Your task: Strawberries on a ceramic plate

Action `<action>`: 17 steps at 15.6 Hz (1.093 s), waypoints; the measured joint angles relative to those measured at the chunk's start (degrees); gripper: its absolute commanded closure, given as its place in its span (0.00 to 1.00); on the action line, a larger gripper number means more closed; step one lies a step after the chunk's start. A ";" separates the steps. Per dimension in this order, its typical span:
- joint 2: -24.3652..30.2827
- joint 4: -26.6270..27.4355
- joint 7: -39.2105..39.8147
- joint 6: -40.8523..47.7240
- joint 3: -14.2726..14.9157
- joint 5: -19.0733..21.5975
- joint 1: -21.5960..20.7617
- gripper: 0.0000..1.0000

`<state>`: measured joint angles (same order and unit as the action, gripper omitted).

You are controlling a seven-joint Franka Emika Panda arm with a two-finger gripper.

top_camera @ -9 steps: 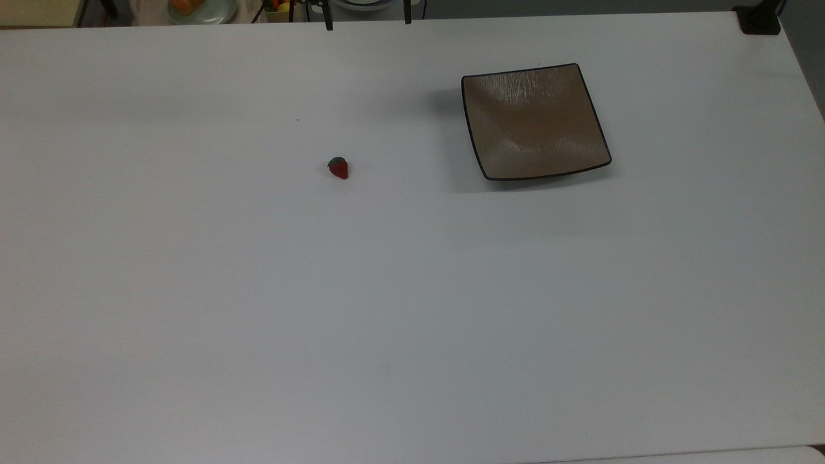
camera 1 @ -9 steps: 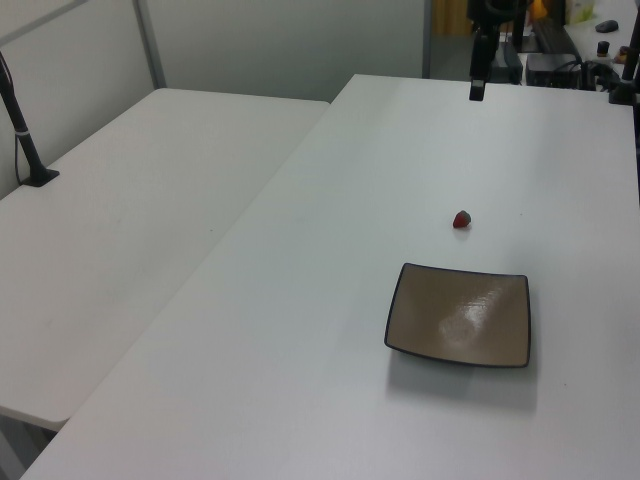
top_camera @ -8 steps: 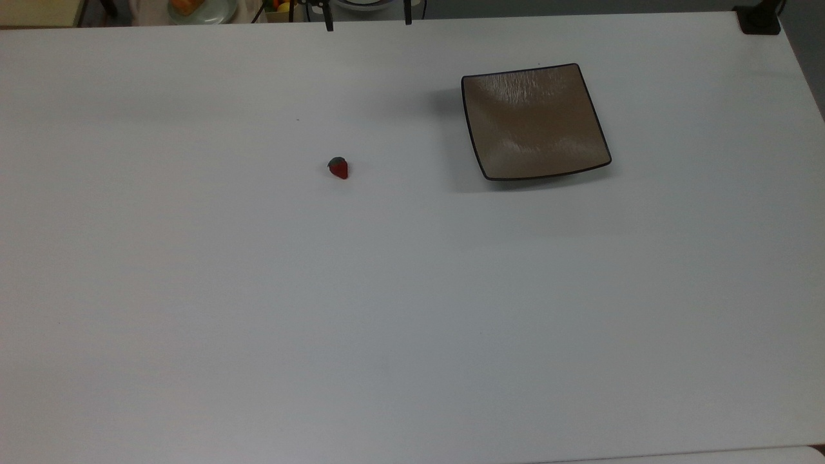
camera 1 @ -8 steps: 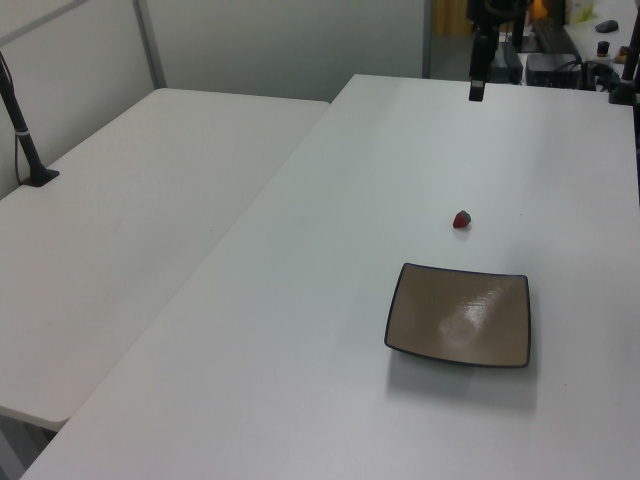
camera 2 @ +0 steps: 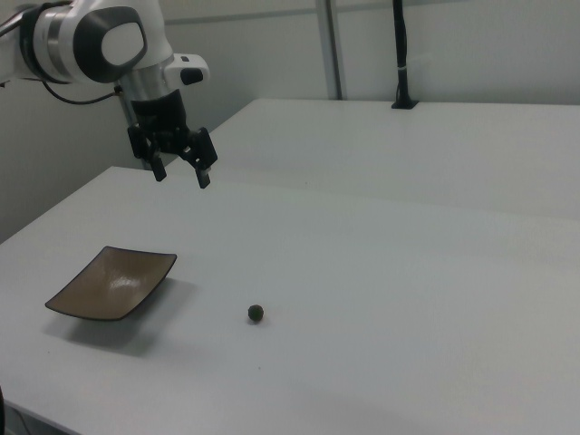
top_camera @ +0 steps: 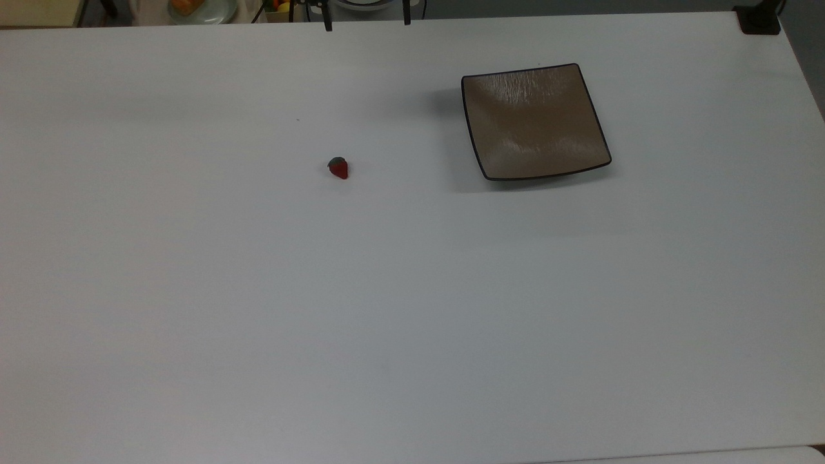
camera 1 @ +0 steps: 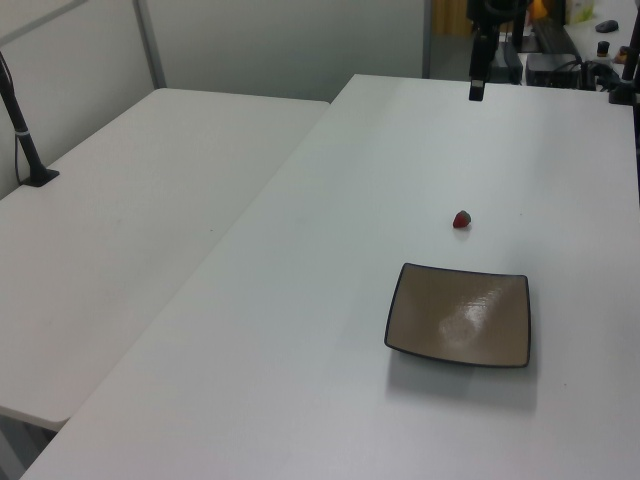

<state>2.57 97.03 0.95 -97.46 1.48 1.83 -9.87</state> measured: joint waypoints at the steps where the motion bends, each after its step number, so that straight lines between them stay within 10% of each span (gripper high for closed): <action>1: 0.00 0.00 0.00 0.00 0.00 0.00 0.00 0.00; 8: -0.29 0.04 1.04 0.00 -0.04 0.00 -0.13 0.00; 17: -2.53 0.29 25.30 0.00 -0.06 0.00 -0.07 0.00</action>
<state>0.04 97.31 26.26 -97.47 1.42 1.84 -9.94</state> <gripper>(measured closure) 0.000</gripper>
